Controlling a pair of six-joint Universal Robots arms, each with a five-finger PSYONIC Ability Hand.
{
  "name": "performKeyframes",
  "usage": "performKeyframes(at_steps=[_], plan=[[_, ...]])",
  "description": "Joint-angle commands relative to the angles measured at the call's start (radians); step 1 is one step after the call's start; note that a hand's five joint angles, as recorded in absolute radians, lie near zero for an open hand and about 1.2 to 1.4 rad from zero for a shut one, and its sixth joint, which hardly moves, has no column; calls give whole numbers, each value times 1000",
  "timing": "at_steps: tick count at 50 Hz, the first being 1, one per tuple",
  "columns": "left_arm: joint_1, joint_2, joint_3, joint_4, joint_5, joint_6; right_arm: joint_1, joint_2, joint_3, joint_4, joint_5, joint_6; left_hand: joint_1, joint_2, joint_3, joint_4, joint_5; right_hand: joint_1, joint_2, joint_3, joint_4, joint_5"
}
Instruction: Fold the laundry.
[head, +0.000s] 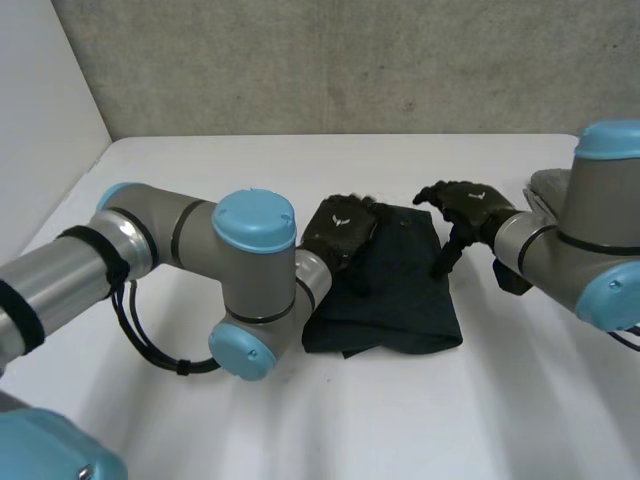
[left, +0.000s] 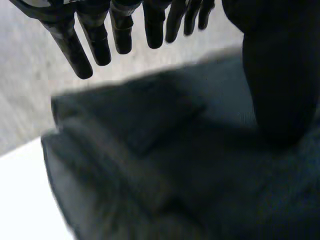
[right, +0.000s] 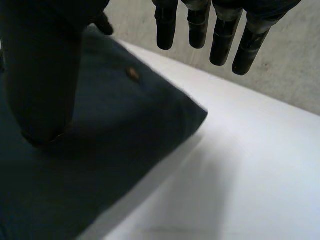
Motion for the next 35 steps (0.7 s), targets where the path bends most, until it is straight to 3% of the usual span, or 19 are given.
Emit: performKeyframes(at_steps=[1, 9, 23, 30, 35], plan=[[12, -18, 1, -94, -97, 56, 38, 85, -32, 6, 2, -83, 29, 18, 10, 19, -2, -33, -48, -46, -63, -71], [0, 19, -75, -174, -134, 152, 49, 94, -6, 9, 2, -136, 9, -2, -11, -2, -22, -33, -48, -46, -63, -71], [3, 85, -125, -172, -143, 146, 57, 71, 45, -22, 40, -219, 0, -11, -19, -11, -31, -33, -48, -46, -63, -71], [4, 215, -134, -137, -131, 141, 44, -88, 121, -121, 59, -198, -21, -32, -40, -31, -52, -33, -48, -46, -63, -71], [21, 344, -186, -117, -93, 126, 46, -218, 215, -174, 140, -198, -21, -32, -40, -31, -52, -33, -48, -46, -63, -71]])
